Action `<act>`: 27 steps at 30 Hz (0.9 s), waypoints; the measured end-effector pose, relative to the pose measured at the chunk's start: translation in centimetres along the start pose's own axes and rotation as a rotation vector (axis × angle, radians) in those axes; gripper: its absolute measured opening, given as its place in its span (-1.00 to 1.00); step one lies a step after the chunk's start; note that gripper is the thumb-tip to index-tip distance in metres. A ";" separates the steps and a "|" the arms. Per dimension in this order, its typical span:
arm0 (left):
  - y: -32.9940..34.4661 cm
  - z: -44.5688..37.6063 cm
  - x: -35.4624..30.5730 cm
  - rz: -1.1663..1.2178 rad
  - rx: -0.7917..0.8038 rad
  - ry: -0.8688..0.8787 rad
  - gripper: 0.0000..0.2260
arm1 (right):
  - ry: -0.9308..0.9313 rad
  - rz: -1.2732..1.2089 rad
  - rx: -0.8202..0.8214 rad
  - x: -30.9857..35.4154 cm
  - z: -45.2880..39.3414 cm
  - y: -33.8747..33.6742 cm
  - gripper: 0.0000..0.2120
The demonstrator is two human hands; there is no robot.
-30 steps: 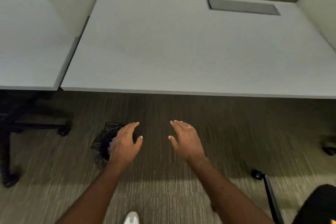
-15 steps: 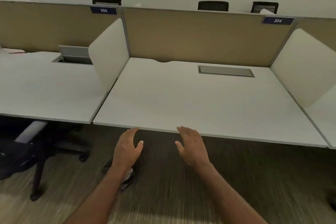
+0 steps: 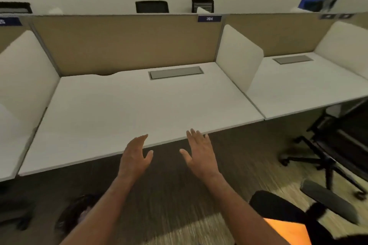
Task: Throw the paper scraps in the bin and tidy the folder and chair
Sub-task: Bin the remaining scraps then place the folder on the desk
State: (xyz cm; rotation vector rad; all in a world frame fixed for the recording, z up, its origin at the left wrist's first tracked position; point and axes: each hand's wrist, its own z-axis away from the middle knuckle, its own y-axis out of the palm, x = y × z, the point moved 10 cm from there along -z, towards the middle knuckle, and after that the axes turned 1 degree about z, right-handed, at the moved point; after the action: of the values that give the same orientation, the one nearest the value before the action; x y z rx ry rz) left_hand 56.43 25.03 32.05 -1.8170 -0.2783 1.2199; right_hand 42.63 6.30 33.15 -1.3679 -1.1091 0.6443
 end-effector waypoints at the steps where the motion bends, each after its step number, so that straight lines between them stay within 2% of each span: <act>1: 2.2 -0.4 -1.8 0.027 0.044 0.032 -0.43 | 0.053 0.023 -0.004 -2.4 1.2 -0.4 -0.31; 6: 11.7 -0.3 -9.5 0.232 0.277 0.110 -0.42 | 0.347 0.077 -0.032 -13.4 8.4 -2.4 -0.31; 12: 22.0 3.4 -16.8 0.269 0.498 0.216 -0.41 | 0.665 0.110 -0.055 -23.7 19.7 -3.7 -0.31; 20: 36.2 13.2 -23.2 0.228 0.774 0.264 -0.41 | 0.944 0.131 -0.019 -33.5 34.6 -2.0 -0.32; 27: 47.7 23.1 -23.3 0.227 0.962 0.201 -0.44 | 1.075 0.129 0.054 -39.3 45.9 3.6 -0.32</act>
State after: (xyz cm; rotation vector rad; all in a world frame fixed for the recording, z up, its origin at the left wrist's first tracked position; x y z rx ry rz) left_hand 12.62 -3.55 7.28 -1.1075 0.5643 1.0339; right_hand -12.76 -8.21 13.58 -1.4422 -0.1367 -0.0331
